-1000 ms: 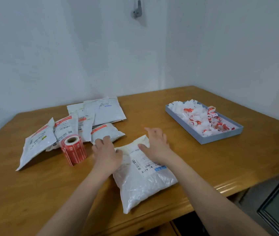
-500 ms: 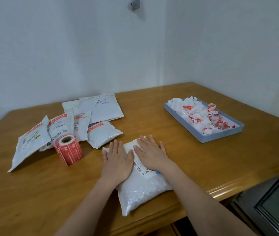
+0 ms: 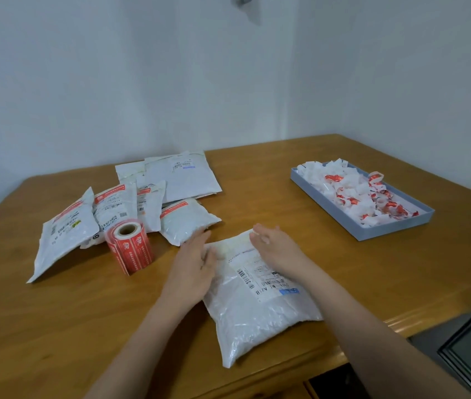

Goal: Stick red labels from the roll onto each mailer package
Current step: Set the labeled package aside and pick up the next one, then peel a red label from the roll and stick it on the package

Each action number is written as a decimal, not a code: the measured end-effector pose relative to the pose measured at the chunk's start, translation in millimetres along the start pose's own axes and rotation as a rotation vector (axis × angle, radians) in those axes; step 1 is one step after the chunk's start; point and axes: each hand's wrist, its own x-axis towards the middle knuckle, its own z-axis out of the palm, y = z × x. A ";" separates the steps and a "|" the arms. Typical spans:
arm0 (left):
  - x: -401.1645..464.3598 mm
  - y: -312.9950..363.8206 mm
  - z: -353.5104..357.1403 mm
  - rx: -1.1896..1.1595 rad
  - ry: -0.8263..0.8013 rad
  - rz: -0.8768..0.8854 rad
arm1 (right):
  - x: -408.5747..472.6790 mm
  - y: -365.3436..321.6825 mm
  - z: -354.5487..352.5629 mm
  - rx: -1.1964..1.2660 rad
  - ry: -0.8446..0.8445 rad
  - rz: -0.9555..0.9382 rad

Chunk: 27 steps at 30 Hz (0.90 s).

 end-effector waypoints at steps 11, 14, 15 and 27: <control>14.4 -46.7 -74.7 0.005 0.712 0.111 | 6.8 -84.3 6.0 0.017 -0.067 -0.264; 15.5 -65.2 -77.2 -0.184 0.801 0.053 | 12.8 -104.1 23.8 -0.011 -0.136 -0.340; 14.8 -70.0 -77.1 -0.265 0.827 0.029 | 15.4 -109.3 29.2 -0.006 -0.149 -0.361; 17.8 -82.3 -79.1 -0.446 0.795 -0.230 | 27.8 -101.1 85.9 0.334 0.026 -0.474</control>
